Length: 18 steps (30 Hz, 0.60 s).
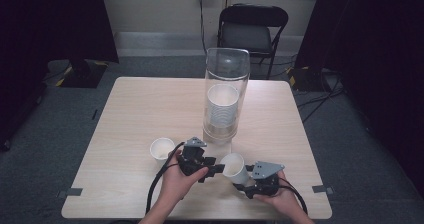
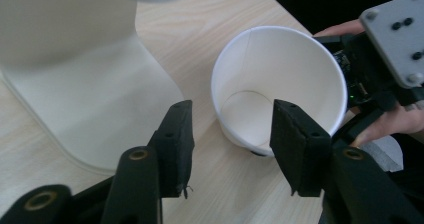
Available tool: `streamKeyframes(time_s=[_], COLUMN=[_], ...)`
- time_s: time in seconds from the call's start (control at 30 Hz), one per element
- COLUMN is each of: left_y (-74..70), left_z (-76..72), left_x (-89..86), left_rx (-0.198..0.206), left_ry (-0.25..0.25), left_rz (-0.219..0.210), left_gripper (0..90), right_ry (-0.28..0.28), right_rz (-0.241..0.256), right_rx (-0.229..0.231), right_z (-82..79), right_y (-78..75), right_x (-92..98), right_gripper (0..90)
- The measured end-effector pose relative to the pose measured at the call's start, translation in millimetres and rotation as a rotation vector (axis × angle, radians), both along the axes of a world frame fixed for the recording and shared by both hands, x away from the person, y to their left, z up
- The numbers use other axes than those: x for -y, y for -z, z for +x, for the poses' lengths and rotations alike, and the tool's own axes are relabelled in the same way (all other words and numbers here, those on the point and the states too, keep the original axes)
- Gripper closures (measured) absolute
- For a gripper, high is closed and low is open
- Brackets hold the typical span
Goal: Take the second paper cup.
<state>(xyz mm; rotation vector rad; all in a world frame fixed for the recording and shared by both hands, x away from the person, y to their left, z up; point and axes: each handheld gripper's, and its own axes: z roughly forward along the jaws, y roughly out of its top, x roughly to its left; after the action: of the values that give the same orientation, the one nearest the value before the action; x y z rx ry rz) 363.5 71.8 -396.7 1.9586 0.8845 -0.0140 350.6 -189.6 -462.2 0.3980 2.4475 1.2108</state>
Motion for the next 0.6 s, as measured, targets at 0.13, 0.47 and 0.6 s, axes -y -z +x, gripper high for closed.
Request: streamKeyframes(time_s=[0.13,0.47,0.6], left_y=[3.4,0.6,-1.2], left_z=[0.9,-0.8,-1.1], left_x=[6.5,11.6,13.5], left_rx=[-0.045,-0.066,-0.054], left_ry=[-0.02,-0.042,-0.02], left_rz=[0.022,0.029,-0.002], left_gripper=[71.3,77.3,70.5], right_ry=[-0.011,0.019,0.033], right_rz=[-0.022,-0.022,-0.001], right_rx=[-0.014,-0.038,-0.053], right_z=[0.4,1.5,3.0], right_y=[0.7,0.6,-0.1], right_x=[-5.4,-3.4,4.9], right_gripper=[33.7,23.1,23.4])
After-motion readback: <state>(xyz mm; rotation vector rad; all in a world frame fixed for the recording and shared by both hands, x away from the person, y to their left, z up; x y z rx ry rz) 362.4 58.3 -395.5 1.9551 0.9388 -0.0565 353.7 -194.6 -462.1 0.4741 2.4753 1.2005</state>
